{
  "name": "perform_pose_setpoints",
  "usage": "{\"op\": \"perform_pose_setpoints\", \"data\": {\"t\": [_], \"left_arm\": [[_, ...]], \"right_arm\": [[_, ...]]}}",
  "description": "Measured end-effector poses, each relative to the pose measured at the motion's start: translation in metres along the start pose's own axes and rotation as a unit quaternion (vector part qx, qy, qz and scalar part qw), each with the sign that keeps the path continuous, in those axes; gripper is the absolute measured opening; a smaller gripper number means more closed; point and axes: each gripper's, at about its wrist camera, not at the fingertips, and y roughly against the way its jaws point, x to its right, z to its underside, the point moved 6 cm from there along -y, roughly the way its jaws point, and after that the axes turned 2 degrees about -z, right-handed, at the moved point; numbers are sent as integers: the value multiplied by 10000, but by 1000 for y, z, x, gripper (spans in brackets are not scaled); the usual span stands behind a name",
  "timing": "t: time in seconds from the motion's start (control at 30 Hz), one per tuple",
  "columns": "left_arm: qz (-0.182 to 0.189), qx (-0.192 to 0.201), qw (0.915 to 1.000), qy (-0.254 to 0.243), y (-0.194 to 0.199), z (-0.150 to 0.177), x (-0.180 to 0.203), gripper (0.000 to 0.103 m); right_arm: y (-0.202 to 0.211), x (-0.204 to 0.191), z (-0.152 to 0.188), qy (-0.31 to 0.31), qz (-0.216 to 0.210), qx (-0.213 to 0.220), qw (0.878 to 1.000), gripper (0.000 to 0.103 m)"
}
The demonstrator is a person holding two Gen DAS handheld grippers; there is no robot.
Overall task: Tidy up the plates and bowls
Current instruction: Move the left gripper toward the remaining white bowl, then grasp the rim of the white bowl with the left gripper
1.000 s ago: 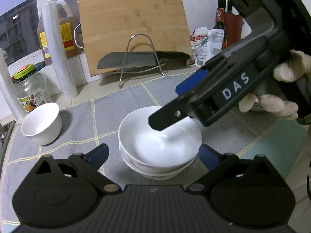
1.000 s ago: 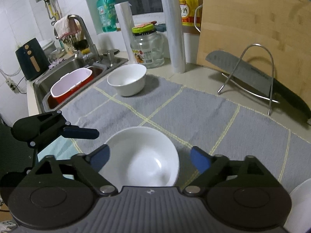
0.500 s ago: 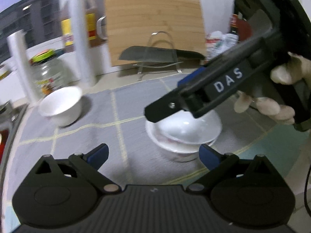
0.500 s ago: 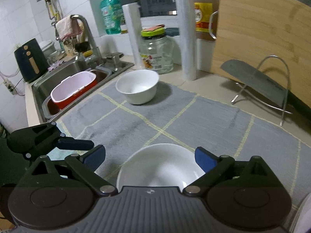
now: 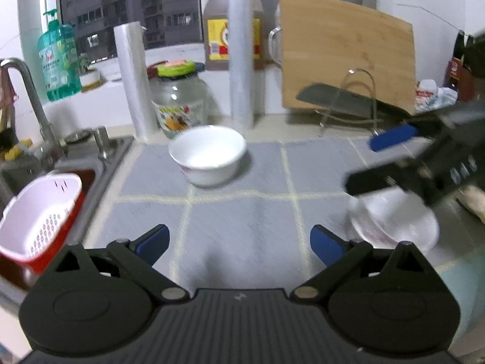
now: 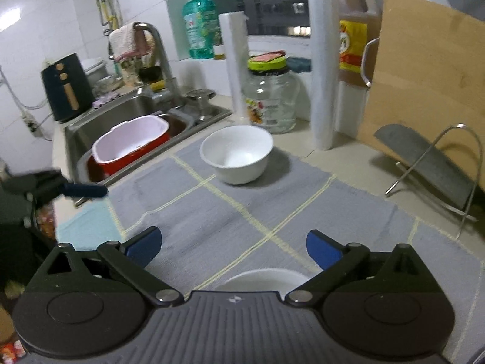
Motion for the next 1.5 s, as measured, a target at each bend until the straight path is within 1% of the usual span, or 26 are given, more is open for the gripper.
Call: {"op": "perform_pose_setpoints", "data": {"t": [0.13,0.17,0.27,0.37,0.6,0.67,0.8,0.97,1.03,1.13,1.27,1.33,1.4,1.5], "left_arm": [[147,98,9996,-237,-22,-22,-25,99],[209,77,9994,-283,-29,-27,-29,99],[477,48,9980,-407,-48,-41,-46,99],[605,-43,9968,-528,-69,-54,-57,99],[1186,-375,9904,-602,-125,-82,-73,99],[1357,-443,9881,-567,-138,-86,-75,99],[1570,-544,9848,-500,-158,-93,-75,97],[1768,-639,9813,-405,-173,-99,-76,95],[1830,-698,9800,-342,-179,-101,-76,87],[1923,-742,9781,-285,-183,-102,-77,85],[1969,-791,9770,-224,-188,-103,-79,79],[1987,-820,9764,-196,-190,-103,-79,77],[2014,-822,9759,-195,-191,-103,-79,75],[2095,-847,9739,-194,-191,-103,-79,75]], "right_arm": [[-10,-2,-9,-56,352,108,9993,103],[-14,-3,-12,-115,459,115,9988,103],[-29,-8,-19,-240,590,96,9979,103],[-48,-16,-26,-252,798,20,9965,103],[-86,-33,-44,-186,1086,-78,9939,103],[-97,-34,-49,-203,1125,-104,9934,103],[-119,-33,-57,-308,1189,-176,9923,103],[-140,-29,-61,-369,1250,-292,9910,103],[-145,-29,-63,-359,1247,-323,9910,103],[-151,-27,-67,-333,1257,-318,9910,102],[-158,-26,-70,-294,1209,-341,9916,96],[-159,-26,-70,-283,1124,-332,9927,94],[-159,-27,-71,-279,1032,-297,9938,89],[-159,-29,-72,-221,1007,-271,9943,88]]}}
